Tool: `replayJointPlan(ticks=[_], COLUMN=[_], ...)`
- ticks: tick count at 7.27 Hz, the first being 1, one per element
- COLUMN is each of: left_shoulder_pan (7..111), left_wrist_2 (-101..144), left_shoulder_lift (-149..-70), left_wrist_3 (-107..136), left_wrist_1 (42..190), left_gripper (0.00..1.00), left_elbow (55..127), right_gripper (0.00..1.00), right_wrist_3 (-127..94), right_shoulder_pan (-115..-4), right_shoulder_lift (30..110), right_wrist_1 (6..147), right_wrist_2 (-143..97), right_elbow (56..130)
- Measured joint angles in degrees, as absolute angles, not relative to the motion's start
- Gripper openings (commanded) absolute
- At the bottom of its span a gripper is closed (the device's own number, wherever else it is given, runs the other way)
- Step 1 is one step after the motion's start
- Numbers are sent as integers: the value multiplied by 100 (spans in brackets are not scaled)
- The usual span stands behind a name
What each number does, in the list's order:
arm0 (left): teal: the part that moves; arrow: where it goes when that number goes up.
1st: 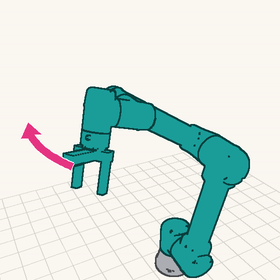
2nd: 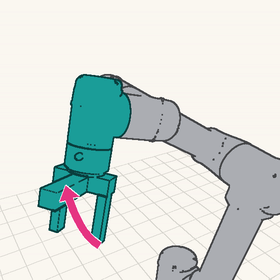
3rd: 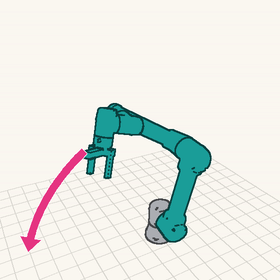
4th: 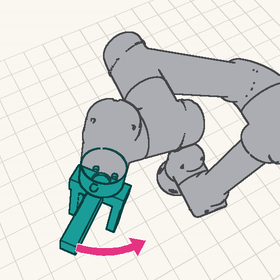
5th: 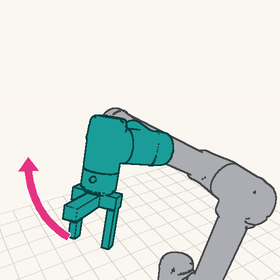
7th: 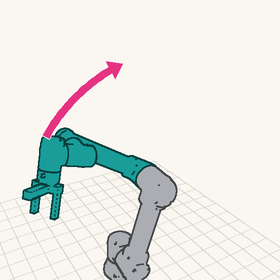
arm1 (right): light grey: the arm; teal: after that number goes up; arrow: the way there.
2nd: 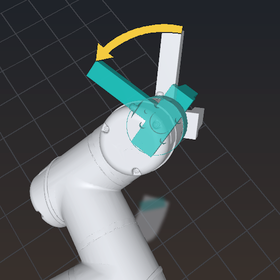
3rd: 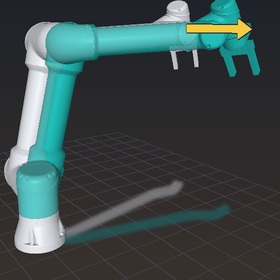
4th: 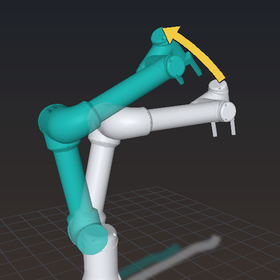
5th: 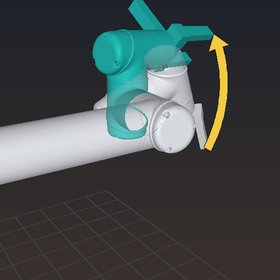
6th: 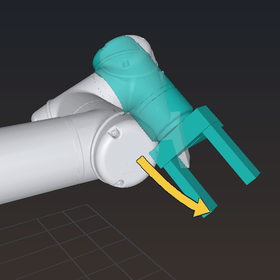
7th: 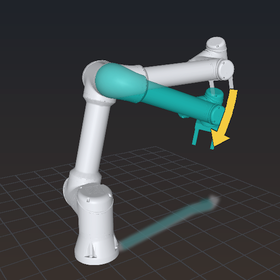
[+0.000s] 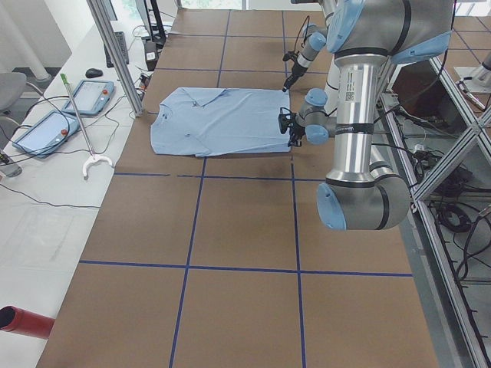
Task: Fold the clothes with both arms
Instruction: 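Grasp the hem corners with both grippers, then lift the hem with both grippers and fold it toward the collar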
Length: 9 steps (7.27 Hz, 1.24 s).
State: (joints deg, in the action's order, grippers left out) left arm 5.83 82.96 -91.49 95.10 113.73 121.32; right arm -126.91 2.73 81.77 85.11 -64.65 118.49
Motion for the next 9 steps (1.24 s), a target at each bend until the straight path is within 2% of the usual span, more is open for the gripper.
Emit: replayJointPlan(ticks=[1, 5, 7, 9], left_shoulder_pan=[582, 576, 586, 609], left_wrist_2=[8296, 8304, 8478, 9041], left_shoulder_lift=[-9149, -9240, -9279, -9369], left_wrist_3=[9510, 9508, 9502, 9501], left_wrist_1=[11373, 11365, 11050, 9582], left_gripper=[0, 0, 0, 0], left_elbow=[12133, 12190, 12855, 14387], right_gripper=[0, 0, 0, 0], right_wrist_3=[-12693, -12629, -12539, -12526], right_shoulder_pan=[269, 161, 231, 633], right_shoulder_lift=[8158, 8079, 8432, 8546], right_wrist_1=[8509, 8540, 8946, 10336], right_wrist_2=[-6467, -6385, -6404, -6477], right_elbow=[11836, 12008, 12893, 14486])
